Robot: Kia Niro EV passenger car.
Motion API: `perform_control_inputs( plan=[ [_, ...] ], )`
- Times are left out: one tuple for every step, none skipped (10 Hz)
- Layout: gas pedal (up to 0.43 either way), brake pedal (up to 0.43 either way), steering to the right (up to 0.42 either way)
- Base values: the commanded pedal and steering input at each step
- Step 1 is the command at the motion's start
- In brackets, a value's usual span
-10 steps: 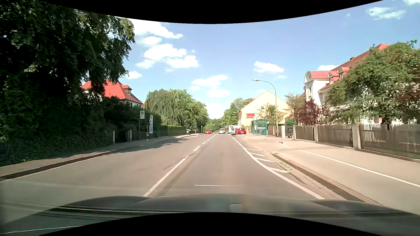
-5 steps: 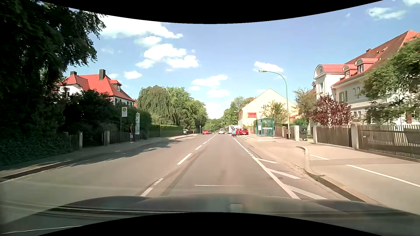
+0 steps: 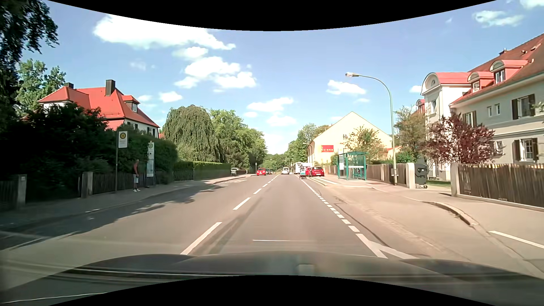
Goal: Follow the waypoints while adhering to traffic rules and regulations
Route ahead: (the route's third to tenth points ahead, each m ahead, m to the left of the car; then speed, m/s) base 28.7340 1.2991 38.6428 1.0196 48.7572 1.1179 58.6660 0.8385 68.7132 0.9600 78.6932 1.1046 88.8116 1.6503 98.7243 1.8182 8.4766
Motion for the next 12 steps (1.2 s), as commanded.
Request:
perform_control_inputs(
  plan=[
    [0.047, 0.006, 0.003],
    [0.028, 0.006, 0.004],
    [0.020, 0.006, -0.001],
    [0.020, 0.006, -0.003],
    [0.020, 0.006, -0.003],
    [0.020, 0.006, 0.000],
    [0.020, 0.006, 0.000],
    [0.000, 0.006, 0.000],
    [0.000, 0.006, 0.000],
    [0.000, 0.006, 0.000],
    [0.000, 0.006, 0.000],
    [0.000, 0.006, -0.001]
  ],
)
